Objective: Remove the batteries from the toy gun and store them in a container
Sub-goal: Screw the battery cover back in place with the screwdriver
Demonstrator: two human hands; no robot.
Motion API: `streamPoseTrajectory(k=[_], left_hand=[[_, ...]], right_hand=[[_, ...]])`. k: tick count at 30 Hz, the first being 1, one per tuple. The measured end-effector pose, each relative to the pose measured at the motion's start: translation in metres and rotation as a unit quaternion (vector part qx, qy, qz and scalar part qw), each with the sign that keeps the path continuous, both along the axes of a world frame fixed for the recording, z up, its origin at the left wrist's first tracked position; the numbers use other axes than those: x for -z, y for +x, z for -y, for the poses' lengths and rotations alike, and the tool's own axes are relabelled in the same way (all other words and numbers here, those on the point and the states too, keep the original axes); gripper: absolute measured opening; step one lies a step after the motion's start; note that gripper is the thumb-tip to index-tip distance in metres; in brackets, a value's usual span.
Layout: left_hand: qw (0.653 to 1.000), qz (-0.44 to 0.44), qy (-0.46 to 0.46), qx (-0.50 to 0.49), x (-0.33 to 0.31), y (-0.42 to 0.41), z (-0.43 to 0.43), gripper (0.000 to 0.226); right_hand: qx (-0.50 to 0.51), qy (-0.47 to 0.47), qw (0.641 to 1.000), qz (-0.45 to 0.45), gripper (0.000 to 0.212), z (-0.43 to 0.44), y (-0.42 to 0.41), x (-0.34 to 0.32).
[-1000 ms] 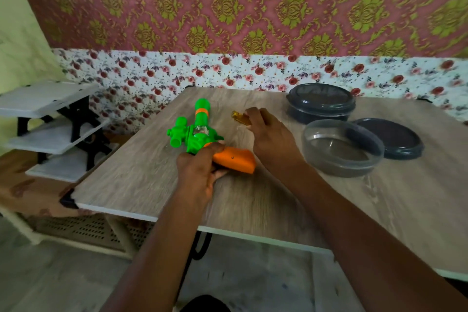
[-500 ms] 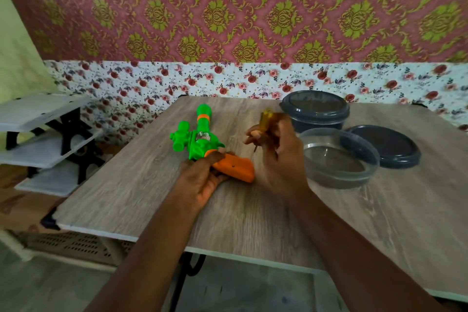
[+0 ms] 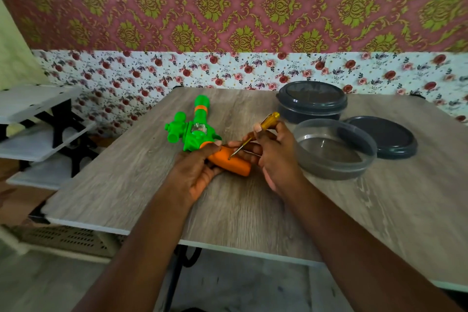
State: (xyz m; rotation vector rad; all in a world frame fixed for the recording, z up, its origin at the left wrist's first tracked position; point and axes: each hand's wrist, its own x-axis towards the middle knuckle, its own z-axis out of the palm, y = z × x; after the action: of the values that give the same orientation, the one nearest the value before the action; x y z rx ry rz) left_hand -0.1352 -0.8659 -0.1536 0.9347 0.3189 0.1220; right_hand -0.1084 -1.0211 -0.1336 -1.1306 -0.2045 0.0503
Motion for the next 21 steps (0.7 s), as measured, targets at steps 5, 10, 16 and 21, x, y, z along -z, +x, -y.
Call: streamPoseTrajectory(k=[5, 10, 16, 21], left_hand=[[1.0, -0.001, -0.001, -0.008, 0.001, 0.0011, -0.0001, 0.04], [1.0, -0.008, 0.001, -0.007, 0.0015, 0.0012, -0.001, 0.042], [1.0, 0.0, 0.001, -0.007, 0.0022, 0.0031, -0.0019, 0.034], [1.0, 0.0, -0.001, -0.001, 0.002, 0.0021, -0.0008, 0.026]], right_hand=[[-0.009, 0.023, 0.999, -0.029, 0.008, 0.0012, 0.0031, 0.0029], [-0.015, 0.016, 0.999, -0.026, 0.008, 0.001, 0.0006, 0.001], [-0.008, -0.034, 0.999, 0.016, 0.012, 0.0022, -0.0002, 0.0006], [0.089, -0.161, 0.976, 0.116, 0.031, -0.0002, 0.0047, 0.0029]])
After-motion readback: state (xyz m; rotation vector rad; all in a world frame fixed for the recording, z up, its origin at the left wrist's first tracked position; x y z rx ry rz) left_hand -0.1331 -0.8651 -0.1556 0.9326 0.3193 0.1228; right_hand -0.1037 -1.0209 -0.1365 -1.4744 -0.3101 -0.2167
